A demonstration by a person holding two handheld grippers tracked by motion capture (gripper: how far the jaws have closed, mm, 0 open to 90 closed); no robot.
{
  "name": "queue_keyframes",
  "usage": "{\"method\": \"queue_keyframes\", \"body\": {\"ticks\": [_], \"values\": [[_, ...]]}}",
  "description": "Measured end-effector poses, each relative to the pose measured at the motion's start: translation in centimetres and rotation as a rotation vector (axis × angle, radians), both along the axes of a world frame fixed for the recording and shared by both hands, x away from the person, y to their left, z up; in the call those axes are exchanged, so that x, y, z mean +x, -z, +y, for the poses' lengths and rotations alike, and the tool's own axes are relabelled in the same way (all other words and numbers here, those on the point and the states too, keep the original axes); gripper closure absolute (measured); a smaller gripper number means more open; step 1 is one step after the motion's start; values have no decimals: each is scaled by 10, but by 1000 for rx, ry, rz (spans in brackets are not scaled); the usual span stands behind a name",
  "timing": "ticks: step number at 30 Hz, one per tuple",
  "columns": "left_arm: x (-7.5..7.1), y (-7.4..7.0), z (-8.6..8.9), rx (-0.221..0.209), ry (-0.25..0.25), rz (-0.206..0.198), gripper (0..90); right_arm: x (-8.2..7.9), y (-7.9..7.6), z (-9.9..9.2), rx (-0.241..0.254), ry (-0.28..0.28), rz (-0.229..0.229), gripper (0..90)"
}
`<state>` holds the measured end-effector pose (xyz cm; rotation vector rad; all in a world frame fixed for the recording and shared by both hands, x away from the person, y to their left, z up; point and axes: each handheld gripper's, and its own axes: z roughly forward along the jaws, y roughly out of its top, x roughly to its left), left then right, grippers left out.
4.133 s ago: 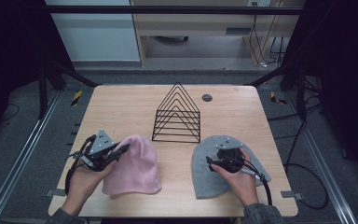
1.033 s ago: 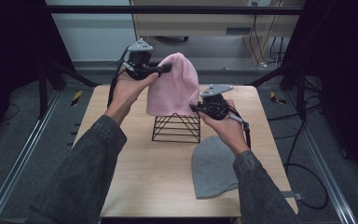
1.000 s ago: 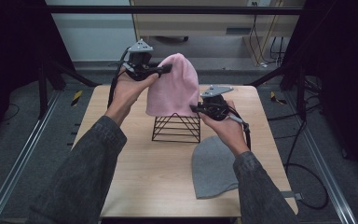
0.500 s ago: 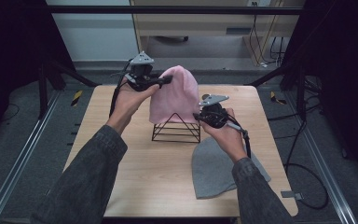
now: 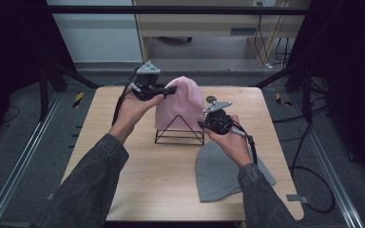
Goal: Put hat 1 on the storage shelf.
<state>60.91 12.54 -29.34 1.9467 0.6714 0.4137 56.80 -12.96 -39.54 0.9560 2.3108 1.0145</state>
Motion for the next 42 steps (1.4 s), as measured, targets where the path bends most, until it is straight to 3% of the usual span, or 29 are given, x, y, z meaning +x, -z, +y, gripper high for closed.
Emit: {"method": "queue_keyframes", "body": {"ticks": [3, 5, 6, 8, 10, 17, 20, 24, 27, 30, 31, 34, 36, 42], "values": [[-2, 1, -2, 8, 5, 1, 743, 0, 1, -1, -2, -1, 10, 728], [-4, 2, -3, 7, 4, -4, 760, -2, 1, -2, -3, 1, 18, 687], [-7, 2, -5, -1, -2, -7, 775, -4, 1, -4, -3, -5, 17, 603], [-8, 3, -6, 2, 3, -6, 781, -6, 0, -6, -4, -10, 19, 577], [-9, 5, -11, 23, 5, -6, 784, -15, -5, -18, -3, 5, -1, 492], [-14, 7, -15, 52, 8, -12, 783, -38, -5, -39, 8, 58, -16, 392], [-16, 9, -14, 60, 13, -11, 778, -50, 1, -46, 37, 79, -19, 368], [-18, 12, -10, 78, 15, -5, 779, -55, 9, -49, 24, 77, -14, 337], [-18, 14, -6, 76, 15, 2, 778, -62, 19, -57, 79, 112, 7, 275], [-20, 15, -5, 85, 14, 4, 774, -66, 25, -59, 99, 131, 1, 256], [-20, 16, -5, 92, 11, 3, 773, -69, 35, -59, 97, 155, -9, 256], [-20, 20, -4, 100, 3, 9, 773, -70, 47, -59, 67, 167, 0, 236], [-20, 21, -3, 88, -2, 13, 773, -70, 58, -62, 89, 190, 25, 215], [-24, 24, -2, 87, 0, 22, 768, -70, 62, -67, 114, 204, 32, 179]]}}
